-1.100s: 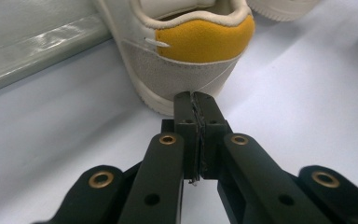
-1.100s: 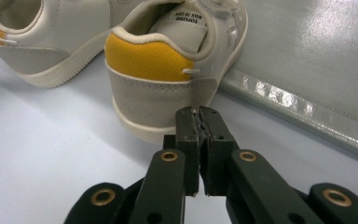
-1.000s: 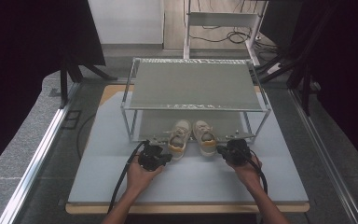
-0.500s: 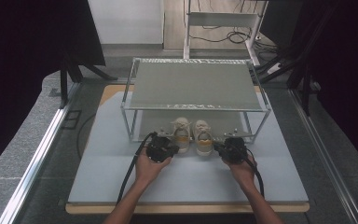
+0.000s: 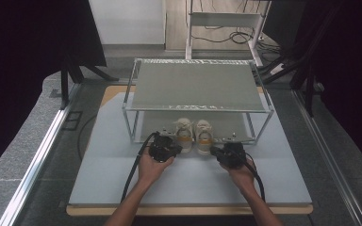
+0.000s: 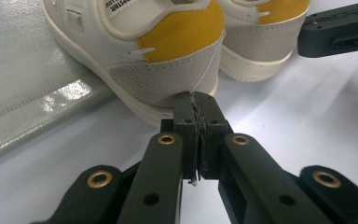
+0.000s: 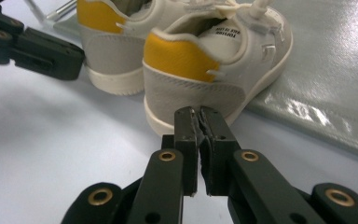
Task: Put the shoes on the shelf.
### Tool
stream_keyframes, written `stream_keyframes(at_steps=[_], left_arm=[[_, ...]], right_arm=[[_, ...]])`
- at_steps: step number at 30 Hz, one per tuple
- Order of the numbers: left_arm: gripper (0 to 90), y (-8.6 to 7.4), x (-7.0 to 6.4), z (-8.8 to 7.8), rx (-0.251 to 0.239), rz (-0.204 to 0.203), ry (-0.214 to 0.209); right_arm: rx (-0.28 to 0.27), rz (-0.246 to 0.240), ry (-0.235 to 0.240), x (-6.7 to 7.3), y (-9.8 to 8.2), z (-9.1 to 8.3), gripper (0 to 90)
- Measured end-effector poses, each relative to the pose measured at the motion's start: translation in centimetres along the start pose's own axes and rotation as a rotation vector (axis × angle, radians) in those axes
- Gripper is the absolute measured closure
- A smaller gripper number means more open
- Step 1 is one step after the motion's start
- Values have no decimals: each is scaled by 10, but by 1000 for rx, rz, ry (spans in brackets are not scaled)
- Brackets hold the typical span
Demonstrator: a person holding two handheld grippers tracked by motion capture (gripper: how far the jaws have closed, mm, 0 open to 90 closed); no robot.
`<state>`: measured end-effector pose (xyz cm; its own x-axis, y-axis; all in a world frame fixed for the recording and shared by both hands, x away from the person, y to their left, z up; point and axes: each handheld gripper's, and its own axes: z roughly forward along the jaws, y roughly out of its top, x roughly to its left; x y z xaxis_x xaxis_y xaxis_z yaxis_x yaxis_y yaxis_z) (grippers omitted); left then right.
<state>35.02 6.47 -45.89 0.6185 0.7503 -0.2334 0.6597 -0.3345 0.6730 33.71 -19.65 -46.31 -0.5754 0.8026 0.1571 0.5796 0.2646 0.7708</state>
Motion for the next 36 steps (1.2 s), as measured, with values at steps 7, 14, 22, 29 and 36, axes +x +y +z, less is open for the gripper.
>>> stream_keyframes(at_steps=[7, 14, 22, 29, 36], left_arm=[[868, 5, 1, 4, 7, 0, 11], [869, 9, 1, 5, 20, 2, 18], [868, 13, 4, 10, 21, 2, 14], [862, 16, 4, 13, 16, -5, 13], [870, 17, 7, 15, 9, -7, 20]], right_arm=[[-17, -11, -10, 6, 8, 11, 842], [-15, -41, 18, 21, 7, 8, 858], [-32, -15, -39, 16, 11, 19, 893], [-34, -7, -86, 9, 17, 27, 892], [-50, -7, -105, 6, 20, 36, 888]])
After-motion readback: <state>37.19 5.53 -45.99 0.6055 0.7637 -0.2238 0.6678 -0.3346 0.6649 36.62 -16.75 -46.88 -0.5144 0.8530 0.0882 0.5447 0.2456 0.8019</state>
